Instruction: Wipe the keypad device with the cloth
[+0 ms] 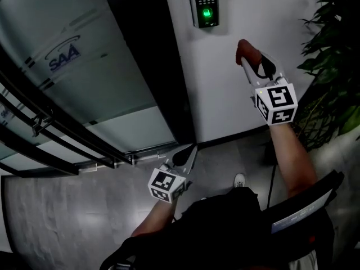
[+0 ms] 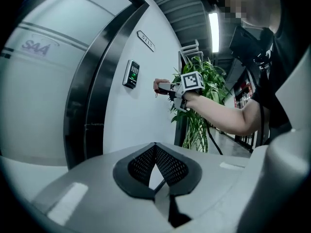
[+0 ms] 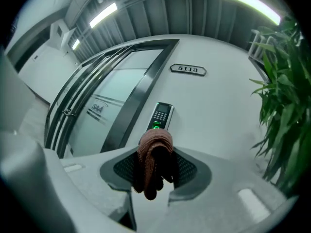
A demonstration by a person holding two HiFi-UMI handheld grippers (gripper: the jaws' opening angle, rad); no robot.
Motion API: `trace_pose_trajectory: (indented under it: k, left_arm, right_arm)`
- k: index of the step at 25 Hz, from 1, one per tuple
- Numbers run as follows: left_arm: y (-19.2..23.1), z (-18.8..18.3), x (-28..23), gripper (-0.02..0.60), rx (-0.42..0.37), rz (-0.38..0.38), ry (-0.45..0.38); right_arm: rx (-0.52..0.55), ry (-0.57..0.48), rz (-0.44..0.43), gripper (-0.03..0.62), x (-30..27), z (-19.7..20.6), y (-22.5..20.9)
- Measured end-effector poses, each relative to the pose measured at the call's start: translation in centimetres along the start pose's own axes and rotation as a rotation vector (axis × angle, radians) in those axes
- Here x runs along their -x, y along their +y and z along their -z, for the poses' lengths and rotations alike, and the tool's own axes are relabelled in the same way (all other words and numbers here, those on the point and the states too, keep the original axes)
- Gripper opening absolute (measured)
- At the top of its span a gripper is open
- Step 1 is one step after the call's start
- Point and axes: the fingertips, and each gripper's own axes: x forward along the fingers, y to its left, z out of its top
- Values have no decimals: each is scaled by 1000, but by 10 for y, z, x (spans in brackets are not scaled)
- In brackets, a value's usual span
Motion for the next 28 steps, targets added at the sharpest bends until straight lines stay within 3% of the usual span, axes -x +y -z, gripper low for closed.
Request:
trace_pose_trajectory:
  k: [5,12,18,28]
  left_arm:
    - [-14,-10,0,17,33,19,-27]
    - [-30,-20,0,16,25,-54,-72]
    - [-68,-17,-8,17,46,-99,-82]
    - [-131,-8,-11,16,32,-123,-49]
  right_arm:
    - [-145,36,-92,143,71,38,40]
    - [-229,131,-236,143,151,91,93]
    - [-294,168,-287,143,206,103,90]
    - [-274,161,-318,143,278,107,75]
